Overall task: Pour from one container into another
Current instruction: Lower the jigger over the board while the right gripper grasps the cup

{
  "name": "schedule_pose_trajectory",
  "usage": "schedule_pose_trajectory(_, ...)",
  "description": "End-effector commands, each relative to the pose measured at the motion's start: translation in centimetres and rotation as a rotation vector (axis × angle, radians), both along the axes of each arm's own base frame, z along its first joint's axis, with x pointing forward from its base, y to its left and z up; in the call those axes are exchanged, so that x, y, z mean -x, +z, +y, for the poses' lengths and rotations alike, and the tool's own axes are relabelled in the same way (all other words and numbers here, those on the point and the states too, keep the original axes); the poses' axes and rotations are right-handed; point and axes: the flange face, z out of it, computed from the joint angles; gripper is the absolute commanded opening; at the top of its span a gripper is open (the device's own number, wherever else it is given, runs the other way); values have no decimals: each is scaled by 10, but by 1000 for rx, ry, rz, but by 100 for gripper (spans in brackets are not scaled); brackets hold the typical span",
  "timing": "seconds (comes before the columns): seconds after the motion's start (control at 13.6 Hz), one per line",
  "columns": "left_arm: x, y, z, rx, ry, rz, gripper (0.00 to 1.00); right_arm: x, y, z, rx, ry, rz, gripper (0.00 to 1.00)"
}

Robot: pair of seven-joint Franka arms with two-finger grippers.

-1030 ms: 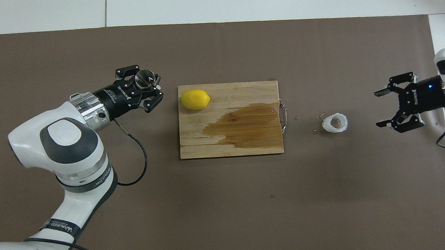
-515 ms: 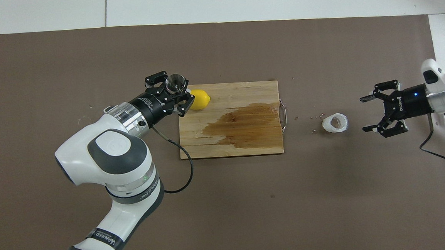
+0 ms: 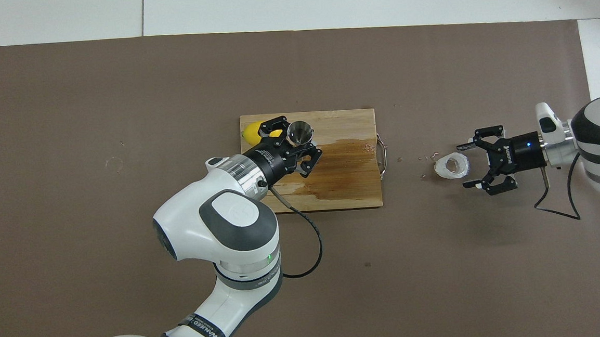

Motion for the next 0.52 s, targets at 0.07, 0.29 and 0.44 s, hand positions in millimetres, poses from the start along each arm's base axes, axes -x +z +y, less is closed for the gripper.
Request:
schedule_pose_trajectory(0.07, -2, -24, -31, -27, 7, 12, 0, 10, -15, 17, -6, 18, -82, 100)
schedule_pose_trajectory(0.29, 8, -33, -43, -50, -31, 11, 0, 14, -18, 17, -3, 33, -101, 100)
schedule_pose_trajectory(0.44, 8, -36, -44, -63, -41, 8, 0, 13, -19, 17, 5, 35, -114, 100)
